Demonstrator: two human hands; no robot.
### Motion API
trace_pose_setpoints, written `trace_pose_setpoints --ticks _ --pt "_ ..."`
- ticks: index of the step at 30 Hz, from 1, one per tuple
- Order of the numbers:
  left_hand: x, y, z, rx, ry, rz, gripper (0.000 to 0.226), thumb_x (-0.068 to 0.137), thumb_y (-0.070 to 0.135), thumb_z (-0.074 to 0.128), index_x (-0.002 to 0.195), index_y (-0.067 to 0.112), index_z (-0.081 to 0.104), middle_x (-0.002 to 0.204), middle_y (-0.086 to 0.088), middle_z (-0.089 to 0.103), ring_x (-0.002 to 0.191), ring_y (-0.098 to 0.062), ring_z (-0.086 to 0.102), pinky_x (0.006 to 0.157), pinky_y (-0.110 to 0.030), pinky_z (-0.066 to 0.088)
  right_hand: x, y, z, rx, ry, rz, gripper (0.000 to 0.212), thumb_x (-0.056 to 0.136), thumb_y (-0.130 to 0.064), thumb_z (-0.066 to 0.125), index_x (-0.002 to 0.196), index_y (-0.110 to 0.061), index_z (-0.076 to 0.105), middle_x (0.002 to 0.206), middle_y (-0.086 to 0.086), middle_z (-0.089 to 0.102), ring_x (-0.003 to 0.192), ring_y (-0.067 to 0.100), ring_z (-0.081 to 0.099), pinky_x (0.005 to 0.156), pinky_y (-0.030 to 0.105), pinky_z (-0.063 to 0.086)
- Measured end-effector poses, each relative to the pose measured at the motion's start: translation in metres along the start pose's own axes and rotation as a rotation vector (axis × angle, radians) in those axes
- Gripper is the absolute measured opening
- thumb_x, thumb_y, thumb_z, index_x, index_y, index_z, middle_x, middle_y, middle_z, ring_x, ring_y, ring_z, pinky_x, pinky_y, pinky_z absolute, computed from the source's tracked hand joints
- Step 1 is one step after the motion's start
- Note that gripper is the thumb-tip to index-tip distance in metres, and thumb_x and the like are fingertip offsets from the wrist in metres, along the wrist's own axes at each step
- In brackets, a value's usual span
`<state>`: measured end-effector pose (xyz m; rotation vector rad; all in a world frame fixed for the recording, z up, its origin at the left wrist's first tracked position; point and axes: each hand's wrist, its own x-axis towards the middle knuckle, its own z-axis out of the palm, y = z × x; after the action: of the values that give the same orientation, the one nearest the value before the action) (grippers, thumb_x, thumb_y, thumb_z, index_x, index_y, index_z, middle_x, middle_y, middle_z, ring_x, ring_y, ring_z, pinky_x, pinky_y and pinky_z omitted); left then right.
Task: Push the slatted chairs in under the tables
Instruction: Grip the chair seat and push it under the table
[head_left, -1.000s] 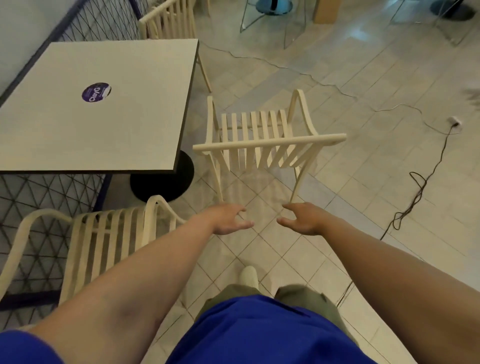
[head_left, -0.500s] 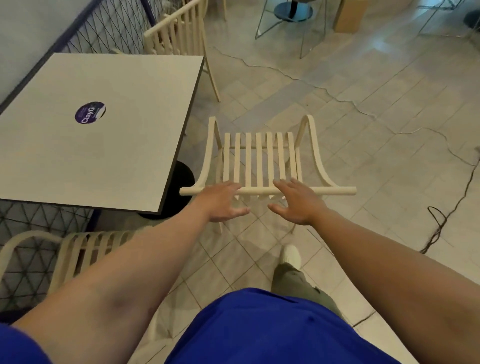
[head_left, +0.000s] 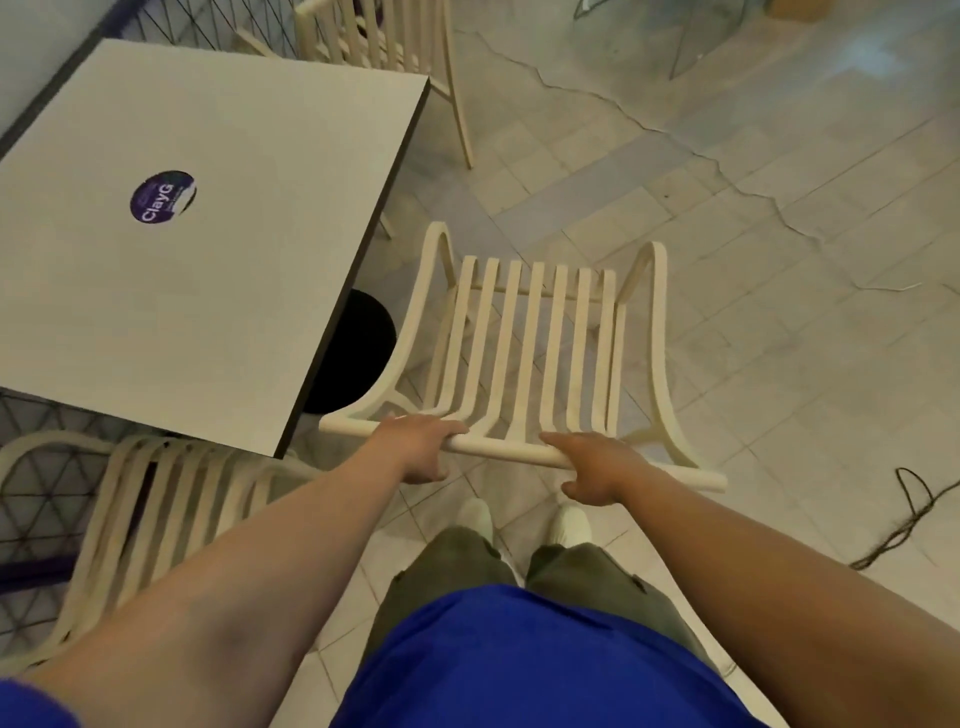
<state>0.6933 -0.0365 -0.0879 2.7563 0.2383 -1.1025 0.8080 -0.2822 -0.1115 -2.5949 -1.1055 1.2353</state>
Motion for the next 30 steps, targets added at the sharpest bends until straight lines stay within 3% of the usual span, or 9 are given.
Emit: trace_pose_setpoints --ticks 2,5,9,14,18,24,30 --pt "0.006 -0.006 -0.001 -0.016 -0.075 0.004 0.071 0.085 0.031 0.063 0.147 0.048 0.033 0.135 0.005 0.054 0.112 -0.02 0.054 0.089 -0.039 0.045 0.004 0.004 0.003 0.029 -0.006 0.041 0.083 0.083 -0.019 0.067 0.148 -0.046 0.023 0.13 -0.001 0.054 0.104 0.017 0.055 0.088 0.034 0.047" --pt "0.018 -0.02 0.0 -0.023 -0.157 0.033 0.077 0.085 0.021 0.061 0.147 0.053 0.03 0.132 0.002 0.053 0.097 -0.017 0.051 0.078 -0.033 0.044 0.014 0.006 0.009 0.032 -0.028 0.108 0.087 0.082 -0.013 0.065 0.147 -0.05 0.021 0.127 -0.001 0.055 0.093 0.013 0.052 0.082 0.03 0.047" --pt "0.029 -0.03 -0.001 0.018 -0.18 0.088 0.084 0.086 0.012 0.055 0.145 0.062 0.021 0.125 0.003 0.055 0.093 -0.017 0.056 0.082 -0.038 0.052 0.021 0.006 0.011 -0.017 -0.05 0.184 0.083 0.082 -0.013 0.064 0.147 -0.048 0.026 0.126 -0.001 0.055 0.092 0.014 0.051 0.078 0.029 0.046" --pt "0.038 -0.027 0.006 -0.081 -0.209 0.151 0.091 0.086 0.002 0.053 0.145 0.062 0.021 0.119 0.004 0.051 0.094 -0.018 0.055 0.082 -0.039 0.052 0.022 0.006 0.014 -0.068 -0.053 0.187 0.079 0.083 -0.013 0.061 0.147 -0.045 0.027 0.127 -0.001 0.055 0.098 0.016 0.055 0.076 0.029 0.043" --pt "0.041 -0.028 0.011 -0.078 -0.21 0.157 0.091 0.088 0.0 0.054 0.147 0.061 0.02 0.119 0.002 0.051 0.095 -0.019 0.056 0.086 -0.042 0.053 0.022 0.007 0.009 -0.06 -0.105 0.125 0.085 0.084 -0.008 0.059 0.146 -0.052 0.021 0.12 -0.002 0.054 0.089 0.014 0.055 0.075 0.03 0.047" --pt "0.042 -0.028 0.015 -0.086 -0.198 0.147 0.094 0.087 -0.002 0.054 0.146 0.062 0.02 0.119 0.002 0.051 0.094 -0.019 0.057 0.086 -0.043 0.054 0.024 0.01 0.008 -0.043 -0.115 0.064 0.084 0.083 -0.004 0.059 0.142 -0.055 0.028 0.119 -0.005 0.057 0.092 0.016 0.056 0.082 0.034 0.049" --pt "0.042 -0.009 0.013 -0.126 -0.205 0.11 0.096 0.086 -0.005 0.051 0.144 0.065 0.019 0.111 0.003 0.051 0.082 -0.016 0.058 0.073 -0.037 0.056 0.023 0.029 -0.005 -0.062 -0.139 0.046 0.082 0.083 -0.003 0.056 0.141 -0.056 0.032 0.119 -0.006 0.057 0.093 0.015 0.055 0.08 0.032 0.047"
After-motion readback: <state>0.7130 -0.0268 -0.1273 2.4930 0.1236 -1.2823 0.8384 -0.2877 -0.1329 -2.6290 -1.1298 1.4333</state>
